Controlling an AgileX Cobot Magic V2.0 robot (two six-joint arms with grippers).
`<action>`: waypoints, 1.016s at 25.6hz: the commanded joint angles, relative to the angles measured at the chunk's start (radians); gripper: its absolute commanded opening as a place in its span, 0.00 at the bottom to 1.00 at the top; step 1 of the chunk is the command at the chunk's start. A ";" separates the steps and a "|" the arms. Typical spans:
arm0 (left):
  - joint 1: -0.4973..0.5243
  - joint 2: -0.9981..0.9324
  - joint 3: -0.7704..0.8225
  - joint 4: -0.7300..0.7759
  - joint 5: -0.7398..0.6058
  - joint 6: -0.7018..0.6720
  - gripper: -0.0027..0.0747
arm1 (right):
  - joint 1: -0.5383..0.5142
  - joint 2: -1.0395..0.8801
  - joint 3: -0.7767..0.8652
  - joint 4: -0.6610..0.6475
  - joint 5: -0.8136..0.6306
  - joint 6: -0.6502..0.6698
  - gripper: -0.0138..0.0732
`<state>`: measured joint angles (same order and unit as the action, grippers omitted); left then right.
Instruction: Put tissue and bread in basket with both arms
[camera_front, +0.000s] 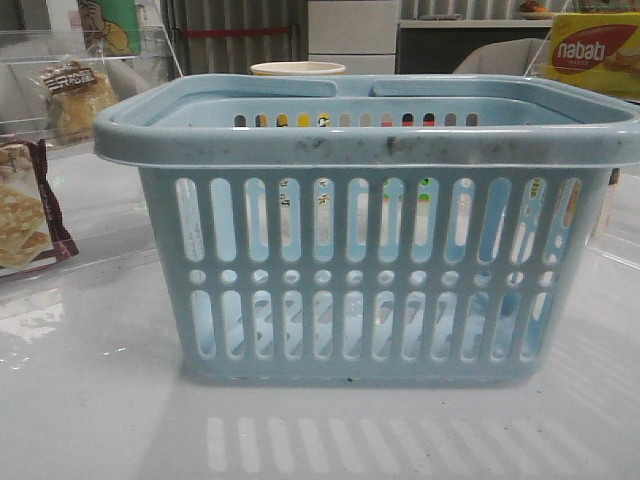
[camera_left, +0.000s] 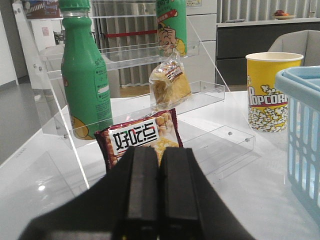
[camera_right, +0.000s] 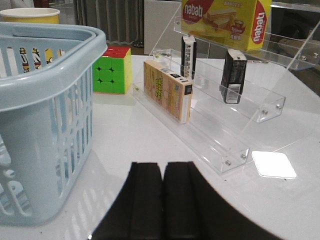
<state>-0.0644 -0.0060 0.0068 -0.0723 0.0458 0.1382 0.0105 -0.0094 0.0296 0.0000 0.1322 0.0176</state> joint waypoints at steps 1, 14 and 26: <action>0.002 -0.017 -0.001 -0.011 -0.083 0.000 0.15 | -0.005 -0.019 0.000 0.000 -0.090 -0.006 0.22; 0.002 -0.017 -0.001 -0.011 -0.089 0.000 0.15 | -0.005 -0.019 0.000 0.000 -0.090 -0.006 0.22; 0.002 -0.011 -0.250 -0.015 -0.046 -0.002 0.15 | -0.003 -0.013 -0.217 0.000 -0.080 -0.006 0.22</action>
<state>-0.0644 -0.0060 -0.1222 -0.0763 0.0384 0.1382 0.0105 -0.0094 -0.0778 0.0000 0.1131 0.0176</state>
